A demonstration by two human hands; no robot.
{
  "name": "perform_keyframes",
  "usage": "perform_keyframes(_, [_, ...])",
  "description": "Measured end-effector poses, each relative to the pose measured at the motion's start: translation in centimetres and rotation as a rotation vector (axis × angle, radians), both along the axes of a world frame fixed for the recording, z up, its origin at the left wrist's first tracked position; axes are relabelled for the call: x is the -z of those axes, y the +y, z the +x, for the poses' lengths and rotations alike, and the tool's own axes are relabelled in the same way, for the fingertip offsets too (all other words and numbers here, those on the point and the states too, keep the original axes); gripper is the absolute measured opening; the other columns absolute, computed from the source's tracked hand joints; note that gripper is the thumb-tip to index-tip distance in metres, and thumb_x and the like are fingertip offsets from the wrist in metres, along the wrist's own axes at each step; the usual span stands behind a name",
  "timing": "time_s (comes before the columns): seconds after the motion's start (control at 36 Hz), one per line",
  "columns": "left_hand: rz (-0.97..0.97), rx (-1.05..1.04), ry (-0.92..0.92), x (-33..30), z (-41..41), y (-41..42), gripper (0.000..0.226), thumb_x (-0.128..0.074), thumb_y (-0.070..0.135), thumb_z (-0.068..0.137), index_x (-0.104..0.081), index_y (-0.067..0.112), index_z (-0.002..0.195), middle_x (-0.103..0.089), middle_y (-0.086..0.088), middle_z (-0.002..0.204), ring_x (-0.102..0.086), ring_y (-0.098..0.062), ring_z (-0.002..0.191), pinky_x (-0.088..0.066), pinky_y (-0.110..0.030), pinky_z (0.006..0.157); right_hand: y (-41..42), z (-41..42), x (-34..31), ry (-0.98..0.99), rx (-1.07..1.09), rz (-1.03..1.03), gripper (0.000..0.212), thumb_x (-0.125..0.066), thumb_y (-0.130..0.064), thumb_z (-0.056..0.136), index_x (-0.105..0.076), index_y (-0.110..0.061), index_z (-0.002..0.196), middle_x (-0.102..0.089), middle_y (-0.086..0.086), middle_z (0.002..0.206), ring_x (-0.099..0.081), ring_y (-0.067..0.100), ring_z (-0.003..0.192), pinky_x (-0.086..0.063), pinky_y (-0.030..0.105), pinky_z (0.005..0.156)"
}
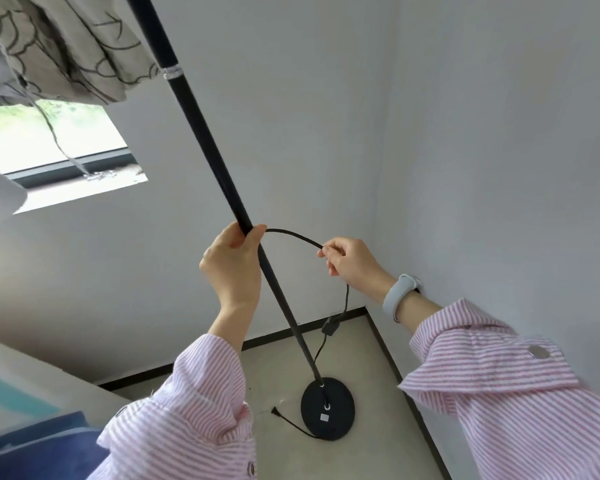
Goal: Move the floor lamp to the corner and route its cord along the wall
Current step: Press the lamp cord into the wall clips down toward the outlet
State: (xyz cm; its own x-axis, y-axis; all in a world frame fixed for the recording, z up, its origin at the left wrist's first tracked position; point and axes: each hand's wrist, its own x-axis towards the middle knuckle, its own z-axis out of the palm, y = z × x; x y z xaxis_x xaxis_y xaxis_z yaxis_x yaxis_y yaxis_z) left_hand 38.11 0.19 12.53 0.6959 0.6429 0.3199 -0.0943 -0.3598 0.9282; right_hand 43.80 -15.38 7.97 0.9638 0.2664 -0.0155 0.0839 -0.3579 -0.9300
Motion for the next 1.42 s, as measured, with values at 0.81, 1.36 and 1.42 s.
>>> perform_keyframes(0.81, [-0.086,0.205,0.312,6.2,-4.3,-1.6,0.024,-0.058,0.04,0.083,-0.055,0.017,0.085,-0.06,0.003,0.079,-0.056,-0.01,0.074,-0.042,-0.023,0.065,-4.2,-6.7,4.4,0.148,-0.125,-0.079,0.017,-0.043,-0.018,0.095,-0.059,-0.013,0.098,-0.067,0.009,0.087,-0.056,0.005,0.073,-0.04,0.015,0.067])
perform_keyframes(1.36, [-0.05,0.434,0.54,5.2,-2.4,-5.6,0.045,-0.035,0.042,0.094,-0.067,0.013,0.085,-0.072,0.0,0.083,-0.067,-0.02,0.081,-0.047,-0.034,0.078,-12.3,-11.0,6.8,0.029,0.305,-0.034,0.024,-0.051,-0.019,0.091,-0.057,-0.029,0.069,-0.058,-0.003,0.064,-0.052,0.004,0.058,-0.043,0.011,0.059])
perform_keyframes(1.42, [0.34,0.38,0.551,5.7,-3.7,-6.4,0.045,-0.036,0.04,0.092,-0.065,0.01,0.075,-0.069,-0.005,0.075,-0.063,-0.026,0.077,-0.049,-0.034,0.068,-12.7,-10.6,5.0,-0.061,0.339,-0.007,0.02,-0.053,-0.023,0.09,-0.062,-0.03,0.073,-0.058,-0.003,0.06,-0.05,0.004,0.053,-0.042,0.008,0.055])
